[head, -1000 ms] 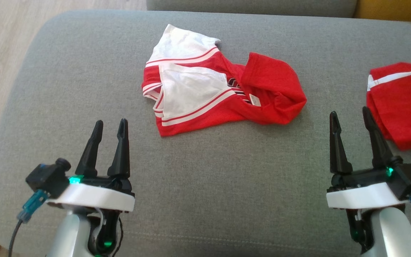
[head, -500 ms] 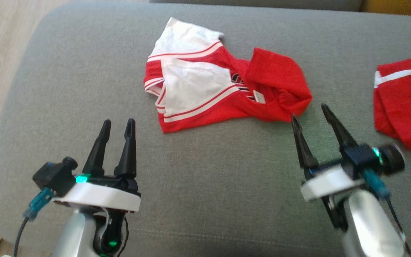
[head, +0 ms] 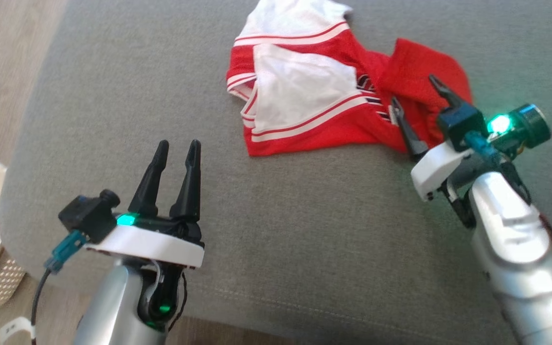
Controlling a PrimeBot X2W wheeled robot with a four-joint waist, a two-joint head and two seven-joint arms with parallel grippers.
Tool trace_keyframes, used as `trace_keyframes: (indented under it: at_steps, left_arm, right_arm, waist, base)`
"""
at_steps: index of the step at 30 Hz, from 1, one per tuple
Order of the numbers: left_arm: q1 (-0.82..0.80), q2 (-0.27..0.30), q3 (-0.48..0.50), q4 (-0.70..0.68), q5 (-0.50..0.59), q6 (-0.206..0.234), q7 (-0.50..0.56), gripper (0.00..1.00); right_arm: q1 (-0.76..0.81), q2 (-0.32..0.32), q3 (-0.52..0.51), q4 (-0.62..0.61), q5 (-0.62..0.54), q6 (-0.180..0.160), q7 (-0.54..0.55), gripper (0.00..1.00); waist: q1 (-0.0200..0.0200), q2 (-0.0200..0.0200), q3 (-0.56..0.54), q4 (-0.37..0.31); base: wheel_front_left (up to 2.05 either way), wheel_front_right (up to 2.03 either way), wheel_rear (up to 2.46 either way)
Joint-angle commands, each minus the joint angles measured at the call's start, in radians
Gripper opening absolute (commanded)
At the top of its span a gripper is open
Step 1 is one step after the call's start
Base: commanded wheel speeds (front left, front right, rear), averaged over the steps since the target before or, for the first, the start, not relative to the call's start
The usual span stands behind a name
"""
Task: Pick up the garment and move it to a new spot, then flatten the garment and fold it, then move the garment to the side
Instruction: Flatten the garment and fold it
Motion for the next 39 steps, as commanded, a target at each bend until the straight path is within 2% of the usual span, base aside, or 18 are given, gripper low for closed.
trace_keyframes:
  at_steps: [1,10,11,12,13,22,29,33,39]
  left_arm:
    - [-0.042,0.007,0.023,-0.03,-0.01,-0.006,-0.006,1.0]
    - [-0.053,0.007,0.003,-0.024,-0.035,-0.006,-0.006,1.0]
    - [-0.053,0.007,0.001,-0.024,-0.038,-0.006,-0.006,1.0]
    - [-0.054,0.007,-0.001,-0.024,-0.039,-0.006,-0.006,1.0]
    - [-0.055,0.007,-0.003,-0.024,-0.041,-0.006,-0.006,1.0]
    - [-0.06,0.007,-0.011,-0.018,-0.054,-0.006,-0.006,1.0]
    - [-0.065,0.007,-0.017,-0.019,-0.06,-0.006,-0.006,1.0]
    - [-0.067,0.007,-0.019,-0.021,-0.061,-0.006,-0.006,1.0]
    - [-0.067,0.007,-0.019,-0.017,-0.061,-0.006,-0.006,1.0]
  right_arm:
    - [-0.036,-0.001,0.021,-0.017,-0.005,-0.001,0.001,1.0]
    - [-0.129,-0.034,0.061,0.081,-0.062,-0.001,0.018,1.0]
    - [-0.138,-0.034,0.059,0.093,-0.064,-0.001,0.022,0.86]
    - [-0.147,-0.035,0.055,0.101,-0.068,-0.001,0.025,0.18]
    - [-0.157,-0.036,0.044,0.107,-0.072,-0.001,0.025,0.0]
    - [-0.219,-0.036,-0.095,0.124,-0.065,-0.001,0.014,0.0]
    - [-0.262,-0.054,-0.291,0.134,-0.068,-0.001,0.035,0.0]
    - [-0.267,-0.075,-0.415,0.137,-0.114,-0.001,0.047,0.0]
    - [-0.223,-0.054,-0.591,0.114,-0.176,-0.001,0.073,0.0]
  waist:
    - [-0.0001,0.0,0.018,0.021]
    - [-0.0001,0.0,0.052,0.057]
    - [-0.0001,0.0,0.054,0.059]
    - [-0.0001,0.0,0.056,0.06]
    - [-0.0001,0.0,0.059,0.061]
    - [-0.0001,0.0,0.062,0.062]
    - [-0.0001,0.0,0.067,0.057]
    - [-0.0001,0.0,0.071,0.055]
    - [-0.0001,0.0,0.068,0.048]
  base:
    - [0.0,0.0,0.0]
    - [0.0,0.0,0.0]
    - [0.0,0.0,0.0]
    - [0.0,0.0,0.0]
    - [0.0,0.0,0.0]
    - [0.0,0.0,0.0]
    - [0.0,0.0,0.0]
    - [0.0,0.0,0.0]
    - [0.0,0.0,0.0]
